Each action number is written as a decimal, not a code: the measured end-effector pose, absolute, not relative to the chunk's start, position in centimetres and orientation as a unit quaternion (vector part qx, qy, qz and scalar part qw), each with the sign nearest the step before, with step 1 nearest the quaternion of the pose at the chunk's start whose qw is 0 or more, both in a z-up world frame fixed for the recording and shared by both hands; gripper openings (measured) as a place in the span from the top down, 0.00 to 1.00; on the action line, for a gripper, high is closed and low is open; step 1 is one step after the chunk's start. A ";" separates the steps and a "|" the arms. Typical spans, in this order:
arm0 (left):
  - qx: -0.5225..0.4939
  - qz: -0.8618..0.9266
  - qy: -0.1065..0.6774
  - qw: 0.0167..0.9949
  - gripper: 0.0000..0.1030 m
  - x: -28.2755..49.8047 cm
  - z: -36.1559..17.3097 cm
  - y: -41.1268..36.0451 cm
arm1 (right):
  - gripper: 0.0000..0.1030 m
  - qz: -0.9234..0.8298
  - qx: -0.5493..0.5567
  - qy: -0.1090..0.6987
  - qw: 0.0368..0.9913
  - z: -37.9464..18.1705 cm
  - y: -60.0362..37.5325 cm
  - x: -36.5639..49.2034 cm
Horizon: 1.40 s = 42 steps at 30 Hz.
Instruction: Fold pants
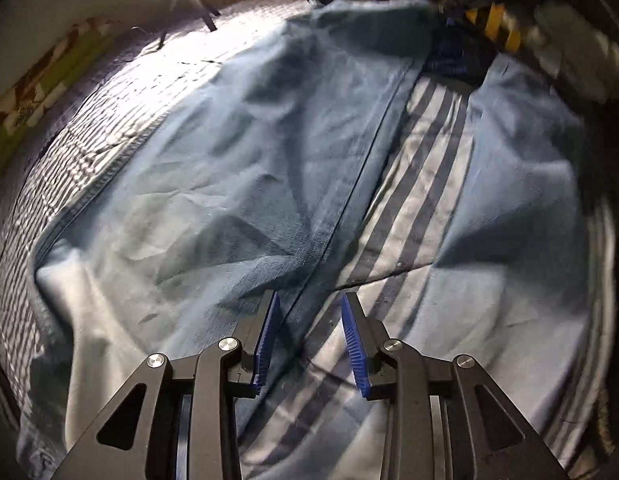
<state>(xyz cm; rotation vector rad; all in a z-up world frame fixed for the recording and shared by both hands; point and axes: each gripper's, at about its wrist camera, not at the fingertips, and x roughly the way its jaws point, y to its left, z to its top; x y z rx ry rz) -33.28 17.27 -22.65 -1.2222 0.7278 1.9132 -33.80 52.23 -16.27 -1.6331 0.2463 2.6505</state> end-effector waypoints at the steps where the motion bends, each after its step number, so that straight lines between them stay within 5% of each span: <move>1: -0.481 0.744 0.285 0.367 0.71 -33.5 -23.1 17.4 | 0.82 0.850 -0.521 0.082 0.005 -15.8 52.2 -33.8; 2: -0.482 0.744 0.281 0.367 0.77 -33.7 -23.4 17.4 | 0.82 0.852 -0.517 0.086 0.001 -15.3 52.2 -33.8; 3: -0.481 0.747 0.272 0.370 0.95 -34.0 -23.4 17.4 | 0.82 0.854 -0.513 0.089 -0.003 -14.7 52.3 -33.7; 4: -0.484 0.746 0.265 0.373 0.98 -34.2 -23.3 17.4 | 0.83 0.856 -0.509 0.092 -0.006 -14.2 52.5 -33.5; 11: -0.472 0.755 0.236 0.391 0.98 -32.8 -20.6 16.3 | 0.85 0.846 -0.520 0.113 0.016 -12.5 55.0 -31.0; 14: -0.500 0.741 0.193 0.405 0.94 -32.9 -19.9 15.5 | 0.78 0.828 -0.553 0.074 0.052 -14.4 55.0 -30.8; 17: -0.510 0.748 0.181 0.384 0.78 -32.4 -19.1 14.1 | 0.69 0.828 -0.556 0.048 0.060 -14.9 54.3 -30.3; 34: -0.472 0.877 -0.064 0.054 0.77 -21.8 -11.9 -18.2 | 0.63 0.859 -0.501 0.099 0.022 -11.8 49.2 -20.4; 42: -0.472 0.872 -0.105 -0.069 0.62 -13.5 -13.6 -28.3 | 0.57 0.847 -0.514 0.134 0.007 -13.4 47.6 -14.0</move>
